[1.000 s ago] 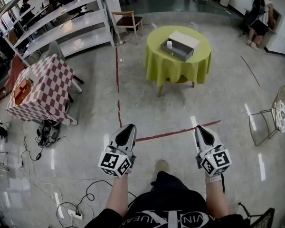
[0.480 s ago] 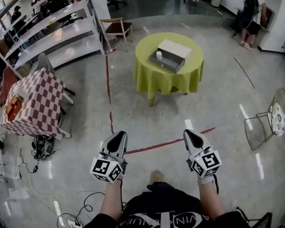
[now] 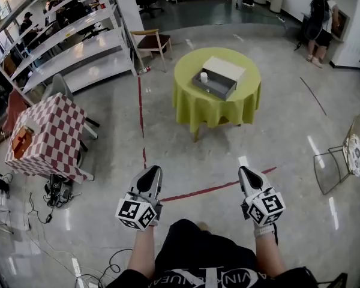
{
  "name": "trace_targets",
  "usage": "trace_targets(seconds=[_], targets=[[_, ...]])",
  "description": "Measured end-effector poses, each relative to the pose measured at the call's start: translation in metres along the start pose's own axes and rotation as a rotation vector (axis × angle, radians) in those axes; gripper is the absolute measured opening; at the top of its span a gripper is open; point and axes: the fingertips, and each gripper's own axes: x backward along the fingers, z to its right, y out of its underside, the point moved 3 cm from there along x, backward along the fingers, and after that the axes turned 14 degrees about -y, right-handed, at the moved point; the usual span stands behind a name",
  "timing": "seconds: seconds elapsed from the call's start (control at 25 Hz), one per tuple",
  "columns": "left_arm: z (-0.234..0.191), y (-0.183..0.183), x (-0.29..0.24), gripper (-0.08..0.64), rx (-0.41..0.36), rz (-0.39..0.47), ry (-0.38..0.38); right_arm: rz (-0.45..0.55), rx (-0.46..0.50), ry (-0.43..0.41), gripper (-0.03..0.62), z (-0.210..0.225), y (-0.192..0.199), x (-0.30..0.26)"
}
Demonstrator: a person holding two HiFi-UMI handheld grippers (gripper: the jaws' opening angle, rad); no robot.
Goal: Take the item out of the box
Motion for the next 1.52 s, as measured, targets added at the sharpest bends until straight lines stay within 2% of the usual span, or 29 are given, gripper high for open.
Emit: trace_targets(seconds=[0.2,0.4,0.68,0.8,0.92,1.16,1.32,1.52], targets=[[0.005,-0.002,0.0,0.028,-0.004,0.003,0.029,0.019,-0.076,0.044,0.006,0.014,0.011,0.011],[-0.01,0.015,0.005,0.028,0.024,-0.035,-0.018,0.037,-0.112,0.034,0.006,0.017,0.014,0.003],[-0.024,0.032,-0.012,0.028,0.041,-0.088,-0.024,0.009,-0.151,0.045,0.006,0.031,0.024,-0.02],[-0.031,0.03,-0.034,0.027,0.042,-0.089,-0.014,0.026,-0.126,0.052,0.006,0.04,0.014,-0.034],[-0.037,0.02,-0.063,0.027,0.052,-0.07,0.001,0.039,-0.093,0.023,0.006,0.051,0.0,-0.051],[-0.037,0.018,-0.123,0.028,0.046,-0.084,0.068,0.059,-0.031,0.005,0.006,0.083,-0.025,-0.092],[-0.049,0.009,-0.165,0.028,0.044,-0.082,0.092,0.082,-0.072,0.028,0.006,0.105,-0.034,-0.122],[-0.063,0.004,-0.205,0.028,0.061,-0.079,0.119,0.054,-0.079,0.016,0.006,0.119,-0.038,-0.156]])
